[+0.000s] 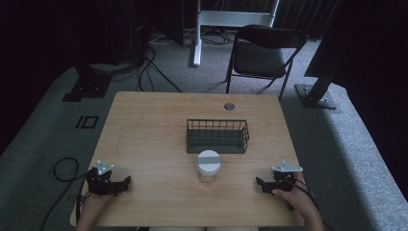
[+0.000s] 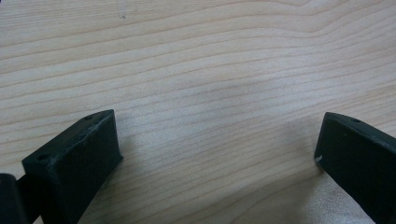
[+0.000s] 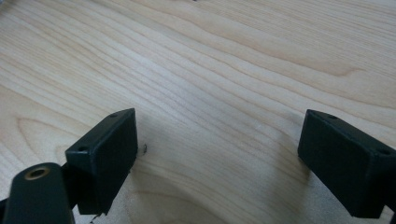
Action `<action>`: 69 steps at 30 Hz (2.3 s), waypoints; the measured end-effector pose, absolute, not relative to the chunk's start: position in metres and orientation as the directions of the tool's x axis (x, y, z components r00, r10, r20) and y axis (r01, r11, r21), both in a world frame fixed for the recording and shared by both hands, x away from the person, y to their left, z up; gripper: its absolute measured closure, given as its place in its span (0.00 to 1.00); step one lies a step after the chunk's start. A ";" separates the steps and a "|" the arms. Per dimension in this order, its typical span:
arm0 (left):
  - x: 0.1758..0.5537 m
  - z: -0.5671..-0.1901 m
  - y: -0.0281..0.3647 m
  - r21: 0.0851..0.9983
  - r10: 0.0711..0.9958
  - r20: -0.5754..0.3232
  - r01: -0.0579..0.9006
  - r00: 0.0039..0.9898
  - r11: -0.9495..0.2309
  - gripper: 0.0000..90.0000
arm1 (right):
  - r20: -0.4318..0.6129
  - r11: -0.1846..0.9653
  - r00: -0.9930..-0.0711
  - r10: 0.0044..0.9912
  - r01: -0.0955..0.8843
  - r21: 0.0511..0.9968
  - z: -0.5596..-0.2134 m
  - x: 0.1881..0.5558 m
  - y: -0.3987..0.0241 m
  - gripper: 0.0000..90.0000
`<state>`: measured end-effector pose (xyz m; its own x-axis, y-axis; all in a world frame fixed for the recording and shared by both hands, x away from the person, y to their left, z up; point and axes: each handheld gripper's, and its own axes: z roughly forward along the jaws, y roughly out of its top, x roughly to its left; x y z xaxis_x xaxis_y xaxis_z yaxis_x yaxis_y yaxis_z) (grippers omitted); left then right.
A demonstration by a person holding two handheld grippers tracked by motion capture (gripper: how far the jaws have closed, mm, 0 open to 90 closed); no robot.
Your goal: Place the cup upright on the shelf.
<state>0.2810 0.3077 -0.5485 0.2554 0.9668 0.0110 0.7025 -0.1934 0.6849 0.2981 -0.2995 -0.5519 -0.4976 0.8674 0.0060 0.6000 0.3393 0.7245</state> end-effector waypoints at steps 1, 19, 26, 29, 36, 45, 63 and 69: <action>0.281 -0.549 0.308 0.685 0.967 0.010 0.703 0.255 -0.193 0.00 | 0.006 0.341 -0.499 0.867 0.600 0.724 -0.552 0.298 -0.300 0.13; 0.281 -0.549 0.308 0.685 0.967 0.011 0.702 0.255 -0.193 0.00 | 0.006 0.353 -0.519 0.855 0.592 0.725 -0.552 0.298 -0.300 0.13; 0.281 -0.549 0.308 0.686 0.967 0.011 0.702 0.255 -0.193 0.00 | 0.006 0.350 -0.514 0.857 0.593 0.725 -0.552 0.298 -0.299 0.13; 0.281 -0.549 0.308 0.685 0.967 0.011 0.703 0.255 -0.193 0.00 | 0.005 0.347 -0.509 0.861 0.595 0.725 -0.552 0.299 -0.298 0.13; 0.281 -0.549 0.308 0.686 0.967 0.011 0.702 0.255 -0.193 0.00 | 0.004 0.344 -0.504 0.864 0.596 0.726 -0.552 0.300 -0.291 0.13; 0.281 -0.549 0.308 0.685 0.967 0.011 0.702 0.255 -0.193 0.00 | 0.009 0.347 -0.511 0.859 0.595 0.725 -0.551 0.303 -0.280 0.13; 0.281 -0.549 0.308 0.685 0.967 0.011 0.703 0.255 -0.193 0.00 | 0.038 0.354 -0.570 0.821 0.560 0.749 -0.543 0.301 -0.257 0.13; 0.281 -0.549 0.308 0.685 0.967 0.011 0.703 0.255 -0.193 0.00 | 0.046 0.356 -0.590 0.806 0.545 0.759 -0.542 0.301 -0.249 0.13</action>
